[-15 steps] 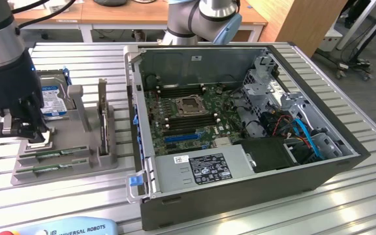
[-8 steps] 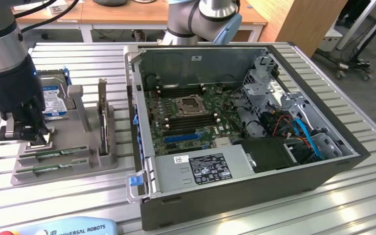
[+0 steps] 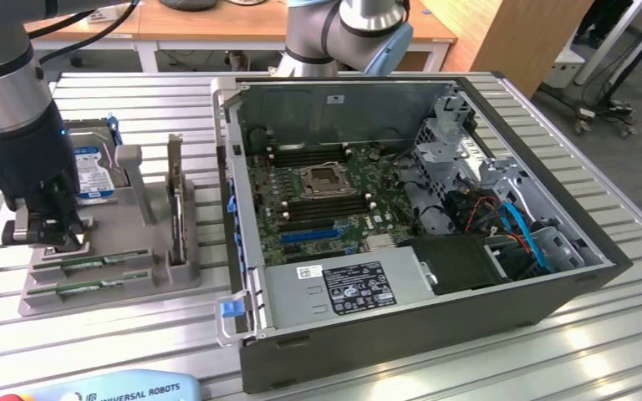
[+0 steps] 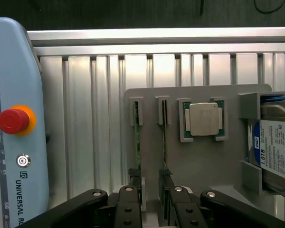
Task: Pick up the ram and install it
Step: 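Pick up the ram and move it above insertion slot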
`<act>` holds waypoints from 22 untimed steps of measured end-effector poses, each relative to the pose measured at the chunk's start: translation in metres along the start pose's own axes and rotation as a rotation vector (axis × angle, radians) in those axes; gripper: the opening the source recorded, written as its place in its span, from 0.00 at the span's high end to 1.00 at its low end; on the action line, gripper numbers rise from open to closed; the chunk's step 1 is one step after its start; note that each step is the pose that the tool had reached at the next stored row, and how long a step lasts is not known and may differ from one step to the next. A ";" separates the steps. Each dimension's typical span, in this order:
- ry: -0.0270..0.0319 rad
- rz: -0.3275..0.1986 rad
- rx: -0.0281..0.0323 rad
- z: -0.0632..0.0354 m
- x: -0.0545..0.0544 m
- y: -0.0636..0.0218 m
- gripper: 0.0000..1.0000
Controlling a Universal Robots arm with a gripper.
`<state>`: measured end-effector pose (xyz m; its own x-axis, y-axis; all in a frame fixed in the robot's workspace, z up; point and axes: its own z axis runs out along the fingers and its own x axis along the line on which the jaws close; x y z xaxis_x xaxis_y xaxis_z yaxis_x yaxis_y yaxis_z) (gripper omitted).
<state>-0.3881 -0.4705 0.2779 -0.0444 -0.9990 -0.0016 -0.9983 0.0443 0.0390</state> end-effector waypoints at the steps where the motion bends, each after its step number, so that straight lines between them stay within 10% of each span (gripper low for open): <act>1: 0.0000 0.000 0.0000 0.0010 0.000 0.0000 0.71; 22: -0.0001 0.000 0.0000 0.0037 0.004 -0.0003 0.71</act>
<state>-0.3882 -0.4742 0.2741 -0.0444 -0.9990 -0.0017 -0.9983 0.0443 0.0390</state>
